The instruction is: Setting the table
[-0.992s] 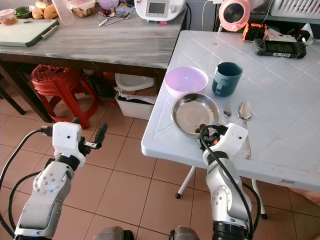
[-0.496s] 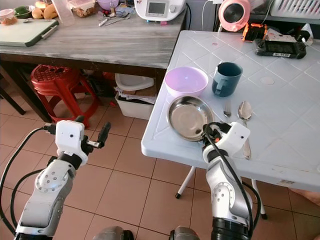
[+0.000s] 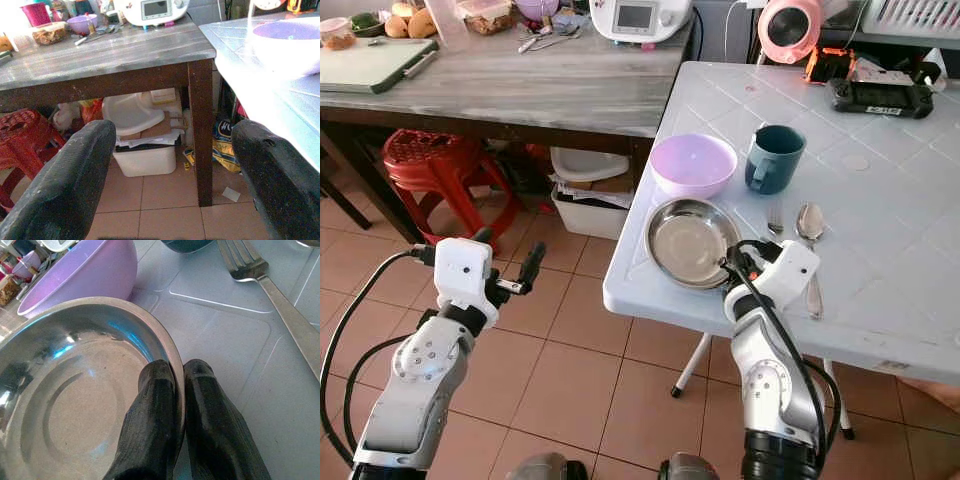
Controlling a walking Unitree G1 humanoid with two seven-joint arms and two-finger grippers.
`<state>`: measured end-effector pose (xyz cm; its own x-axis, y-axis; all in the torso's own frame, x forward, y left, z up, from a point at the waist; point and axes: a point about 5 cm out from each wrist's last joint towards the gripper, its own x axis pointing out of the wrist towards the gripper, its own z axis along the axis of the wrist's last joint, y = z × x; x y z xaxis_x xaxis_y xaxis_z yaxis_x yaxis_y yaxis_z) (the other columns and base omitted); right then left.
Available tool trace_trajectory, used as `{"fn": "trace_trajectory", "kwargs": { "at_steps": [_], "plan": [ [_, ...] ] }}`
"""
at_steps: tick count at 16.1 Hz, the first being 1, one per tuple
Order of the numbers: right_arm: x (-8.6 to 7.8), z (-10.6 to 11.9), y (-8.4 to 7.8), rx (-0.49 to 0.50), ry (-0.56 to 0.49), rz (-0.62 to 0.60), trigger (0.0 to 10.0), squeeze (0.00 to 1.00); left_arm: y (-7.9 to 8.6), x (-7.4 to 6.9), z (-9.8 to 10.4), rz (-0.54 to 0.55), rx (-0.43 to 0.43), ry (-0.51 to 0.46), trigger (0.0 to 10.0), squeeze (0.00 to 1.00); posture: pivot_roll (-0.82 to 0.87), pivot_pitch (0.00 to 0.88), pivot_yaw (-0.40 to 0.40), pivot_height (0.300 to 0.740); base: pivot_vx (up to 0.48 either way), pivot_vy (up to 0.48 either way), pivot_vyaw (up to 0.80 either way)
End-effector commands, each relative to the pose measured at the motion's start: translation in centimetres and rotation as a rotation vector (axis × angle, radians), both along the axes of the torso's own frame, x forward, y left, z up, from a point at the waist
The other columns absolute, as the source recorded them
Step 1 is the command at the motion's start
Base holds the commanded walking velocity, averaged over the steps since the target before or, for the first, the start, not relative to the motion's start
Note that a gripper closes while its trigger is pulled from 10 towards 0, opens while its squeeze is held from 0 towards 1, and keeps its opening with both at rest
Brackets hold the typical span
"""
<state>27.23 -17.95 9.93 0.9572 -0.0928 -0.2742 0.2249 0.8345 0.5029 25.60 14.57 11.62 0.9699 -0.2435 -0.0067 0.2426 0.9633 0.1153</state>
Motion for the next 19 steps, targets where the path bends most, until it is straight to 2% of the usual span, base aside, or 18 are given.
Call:
{"fn": "trace_trajectory", "kwargs": {
  "at_steps": [1,4,6,7,8,10,11,14,15,19],
  "plan": [
    [-1.1,-3.0,-0.1,0.020,0.172,-0.017,0.0,0.00,0.0,0.0,0.2,-0.009,0.013,-0.008,10.0,0.00,0.02,0.039,0.063,0.740,0.000,0.000,0.00],
    [-1.3,-2.5,0.4,0.149,0.176,-0.060,0.0,0.00,-0.1,0.1,0.3,-0.022,0.009,-0.012,10.0,0.00,0.01,0.038,0.064,0.740,0.000,0.000,0.00],
    [-1.4,-2.3,0.8,0.166,0.175,-0.052,0.0,0.00,-0.2,0.1,0.3,-0.024,-0.001,-0.012,10.0,0.00,0.01,0.037,0.065,0.740,0.000,0.000,0.00],
    [-1.8,-1.6,1.7,0.190,0.171,-0.042,0.0,0.00,-0.3,0.1,0.3,-0.032,-0.027,-0.007,10.0,0.00,0.01,0.037,0.064,0.740,0.000,0.000,0.00],
    [-1.8,-1.6,1.7,0.190,0.171,-0.042,0.0,0.00,-0.3,0.1,0.3,-0.032,-0.027,-0.007,10.0,0.00,0.01,0.037,0.064,0.740,0.000,0.000,0.00],
    [-2.1,-1.0,2.5,0.244,0.184,-0.060,10.0,0.00,-0.6,0.1,0.2,-0.047,-0.034,-0.003,10.0,0.00,0.00,0.033,0.061,0.740,0.000,0.000,0.00],
    [-2.1,-0.9,2.6,0.267,0.188,-0.065,10.0,0.00,-0.7,0.1,0.2,-0.051,-0.036,-0.002,10.0,0.00,-0.01,0.032,0.061,0.740,0.000,0.000,0.00],
    [-1.9,-0.8,2.5,0.233,0.199,-0.035,10.0,0.00,-1.4,0.3,0.2,-0.078,-0.038,-0.006,10.0,0.00,-0.01,0.028,0.060,0.740,0.000,0.000,0.00],
    [-1.9,-0.8,2.4,0.249,0.214,-0.051,10.0,1.00,-1.4,0.2,0.2,-0.088,-0.035,-0.006,10.0,0.00,-0.01,0.027,0.059,0.740,0.000,0.000,0.00],
    [-2.2,-1.1,2.7,0.281,0.261,-0.066,10.0,1.00,-1.5,0.3,0.2,-0.101,-0.034,-0.003,10.0,0.00,-0.01,0.024,0.060,0.740,0.000,0.000,0.00]
  ]
}}
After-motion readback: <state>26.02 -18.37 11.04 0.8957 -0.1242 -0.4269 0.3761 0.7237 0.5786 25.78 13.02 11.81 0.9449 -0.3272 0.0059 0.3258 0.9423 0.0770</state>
